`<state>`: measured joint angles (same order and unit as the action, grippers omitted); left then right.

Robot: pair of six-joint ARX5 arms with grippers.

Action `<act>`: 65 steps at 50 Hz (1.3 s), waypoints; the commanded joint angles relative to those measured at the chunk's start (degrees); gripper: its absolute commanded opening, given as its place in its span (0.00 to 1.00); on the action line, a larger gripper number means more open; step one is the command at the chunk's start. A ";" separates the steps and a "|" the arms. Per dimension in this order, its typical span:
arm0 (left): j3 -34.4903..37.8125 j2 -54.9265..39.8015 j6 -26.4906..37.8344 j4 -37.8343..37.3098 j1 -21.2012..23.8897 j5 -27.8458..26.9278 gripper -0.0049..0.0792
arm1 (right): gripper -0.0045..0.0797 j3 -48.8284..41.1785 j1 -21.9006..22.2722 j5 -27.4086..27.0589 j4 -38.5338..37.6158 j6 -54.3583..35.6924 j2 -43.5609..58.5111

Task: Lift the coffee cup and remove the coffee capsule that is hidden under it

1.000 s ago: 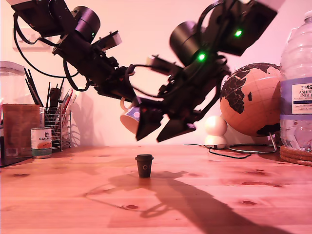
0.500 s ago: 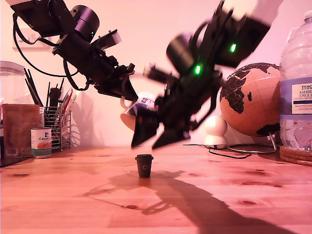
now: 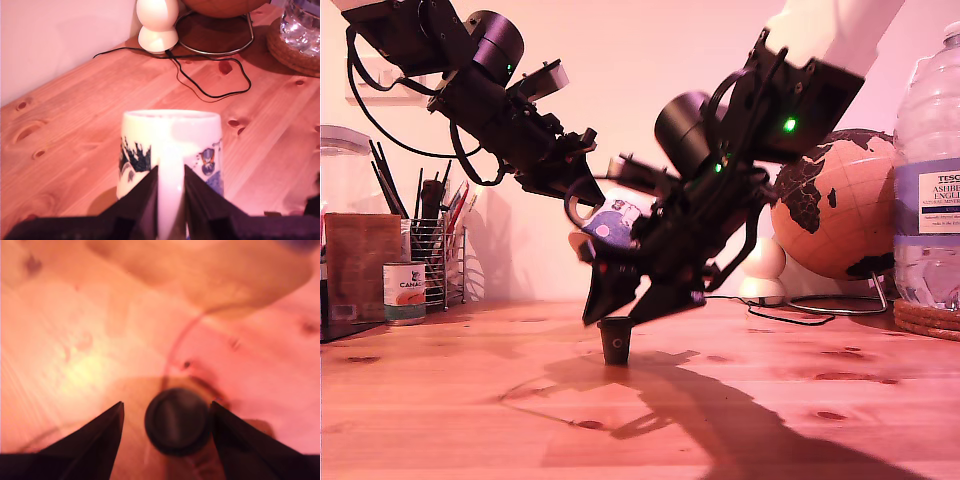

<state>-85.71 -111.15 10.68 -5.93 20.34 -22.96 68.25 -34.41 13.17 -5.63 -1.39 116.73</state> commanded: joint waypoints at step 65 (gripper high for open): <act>-0.24 -0.57 -0.28 1.79 -0.72 -1.46 0.03 | 0.06 0.79 2.38 -5.01 3.87 0.92 -3.50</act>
<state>-85.71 -111.15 10.68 -5.91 19.75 -23.92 68.27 -33.06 8.40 -1.93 -0.10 115.44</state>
